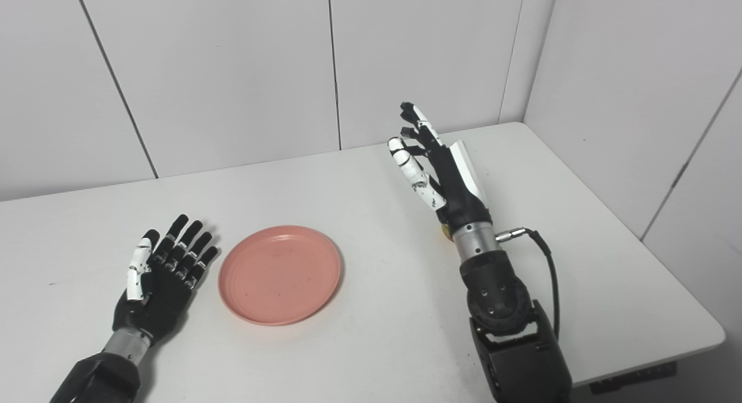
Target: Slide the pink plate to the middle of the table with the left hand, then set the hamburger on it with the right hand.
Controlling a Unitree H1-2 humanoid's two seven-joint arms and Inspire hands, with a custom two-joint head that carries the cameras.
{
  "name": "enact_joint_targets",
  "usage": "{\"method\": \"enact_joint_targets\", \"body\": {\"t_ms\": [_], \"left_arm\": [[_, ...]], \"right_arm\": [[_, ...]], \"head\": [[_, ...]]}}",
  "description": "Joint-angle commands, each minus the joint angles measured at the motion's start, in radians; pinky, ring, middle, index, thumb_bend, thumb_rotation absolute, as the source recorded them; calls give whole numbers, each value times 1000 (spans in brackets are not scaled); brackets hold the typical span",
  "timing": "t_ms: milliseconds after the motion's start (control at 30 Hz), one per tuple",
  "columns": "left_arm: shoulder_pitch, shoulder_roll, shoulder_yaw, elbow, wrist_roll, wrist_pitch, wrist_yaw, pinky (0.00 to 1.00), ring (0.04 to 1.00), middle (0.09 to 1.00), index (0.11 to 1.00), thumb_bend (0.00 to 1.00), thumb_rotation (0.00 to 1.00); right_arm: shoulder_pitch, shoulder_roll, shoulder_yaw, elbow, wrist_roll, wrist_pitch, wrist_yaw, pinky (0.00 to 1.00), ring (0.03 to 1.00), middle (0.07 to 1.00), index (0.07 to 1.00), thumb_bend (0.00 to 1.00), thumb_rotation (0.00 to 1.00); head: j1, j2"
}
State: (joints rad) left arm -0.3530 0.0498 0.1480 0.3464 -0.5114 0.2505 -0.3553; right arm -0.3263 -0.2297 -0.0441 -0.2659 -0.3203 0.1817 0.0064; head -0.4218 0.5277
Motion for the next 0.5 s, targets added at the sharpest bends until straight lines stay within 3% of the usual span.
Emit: {"method": "enact_joint_targets", "body": {"t_ms": [0,100,200,367,467], "left_arm": [[26,13,9,48,17,32,33,1000,982,986,987,317,1000],[26,15,13,50,11,36,32,1000,976,983,985,315,1000],[25,16,17,46,4,46,32,1000,976,983,985,314,1000],[24,22,18,52,-3,41,14,1000,980,988,995,305,1000],[25,21,23,47,-5,46,21,1000,974,981,986,306,1000]], "right_arm": [[-58,-43,6,-51,-83,10,-8,758,852,925,957,641,987],[-74,-117,23,-63,-210,41,23,794,887,951,979,706,976],[-84,-182,44,-64,-342,77,61,712,883,983,998,834,864],[-95,-266,78,-58,-536,162,154,789,941,994,989,980,728],[-96,-297,89,-48,-605,187,209,846,951,989,989,1000,680]], "head": [[-4,0],[-8,0],[-11,1],[-14,5],[-14,11]]}}
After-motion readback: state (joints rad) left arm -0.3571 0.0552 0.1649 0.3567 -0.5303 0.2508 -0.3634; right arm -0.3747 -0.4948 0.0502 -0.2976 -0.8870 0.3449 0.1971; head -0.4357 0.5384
